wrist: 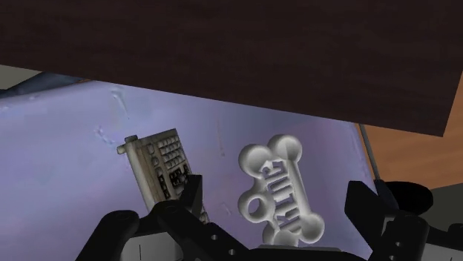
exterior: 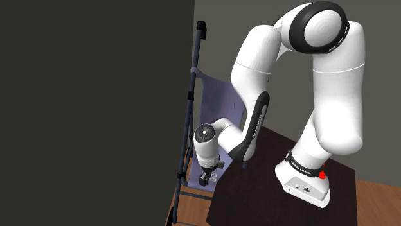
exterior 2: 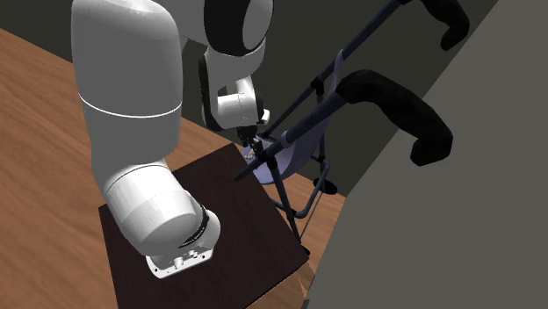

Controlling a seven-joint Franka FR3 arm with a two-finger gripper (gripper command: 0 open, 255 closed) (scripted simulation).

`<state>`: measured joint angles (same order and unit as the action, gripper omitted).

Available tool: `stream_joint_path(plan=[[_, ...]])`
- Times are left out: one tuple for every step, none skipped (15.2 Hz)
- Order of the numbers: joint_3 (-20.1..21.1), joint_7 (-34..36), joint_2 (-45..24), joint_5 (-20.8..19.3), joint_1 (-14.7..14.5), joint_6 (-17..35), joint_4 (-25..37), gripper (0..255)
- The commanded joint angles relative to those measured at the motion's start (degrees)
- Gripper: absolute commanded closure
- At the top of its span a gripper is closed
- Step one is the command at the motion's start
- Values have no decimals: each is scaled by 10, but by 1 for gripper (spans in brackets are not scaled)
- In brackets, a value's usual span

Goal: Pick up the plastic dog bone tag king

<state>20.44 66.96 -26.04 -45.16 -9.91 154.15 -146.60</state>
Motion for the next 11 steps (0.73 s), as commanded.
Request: stream_joint_path(plan=[[-6, 8, -8, -9, -6, 4, 3, 0], [-6, 8, -8, -9, -6, 4, 3, 255], [-6, 8, -8, -9, -6, 4, 3, 255], [-6, 8, -8, -9, -6, 4, 3, 255], [-6, 8, -8, -9, -6, 4, 3, 255], [-6, 8, -8, -9, -6, 4, 3, 255], [-6, 8, -8, -9, -6, 4, 3, 255], [-6, 8, -8, -8, -6, 4, 4, 255], [-6, 8, -8, -8, -6, 3, 4, 255], [-6, 7, -8, -8, -5, 3, 3, 255], [-6, 8, -8, -9, -5, 4, 3, 255]])
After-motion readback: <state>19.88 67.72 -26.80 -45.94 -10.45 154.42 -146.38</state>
